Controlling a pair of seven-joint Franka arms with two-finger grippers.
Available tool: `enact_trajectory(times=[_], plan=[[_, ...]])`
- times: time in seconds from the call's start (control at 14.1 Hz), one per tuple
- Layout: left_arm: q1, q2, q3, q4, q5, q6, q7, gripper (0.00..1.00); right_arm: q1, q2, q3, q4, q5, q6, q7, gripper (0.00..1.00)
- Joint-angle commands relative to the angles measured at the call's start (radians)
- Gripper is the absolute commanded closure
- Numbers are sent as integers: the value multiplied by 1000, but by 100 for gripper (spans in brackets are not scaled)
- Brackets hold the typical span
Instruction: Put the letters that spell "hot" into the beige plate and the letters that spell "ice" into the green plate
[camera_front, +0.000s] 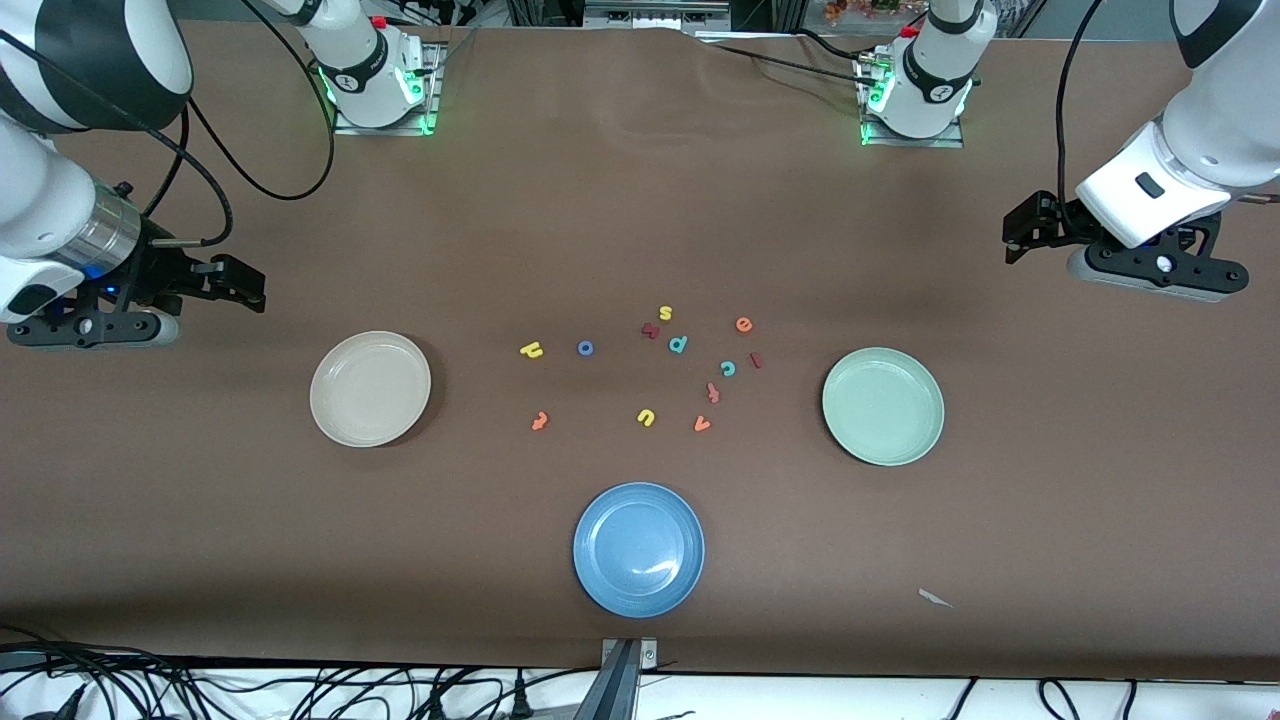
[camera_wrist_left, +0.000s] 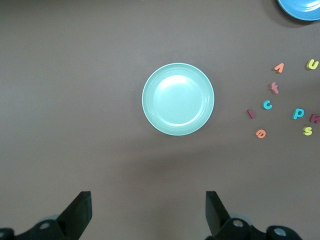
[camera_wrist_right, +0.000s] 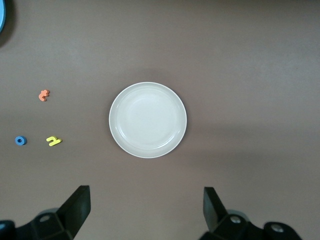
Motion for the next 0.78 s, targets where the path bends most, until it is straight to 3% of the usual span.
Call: enact_trajectory(times=[0.0, 0.71], plan=[[-1, 10, -7, 30, 20, -25, -12, 0, 5, -6, -3, -2, -11, 6, 16, 0], [2, 11, -6, 30, 22, -25, -2, 0, 3, -6, -3, -2, -9, 9, 16, 0]])
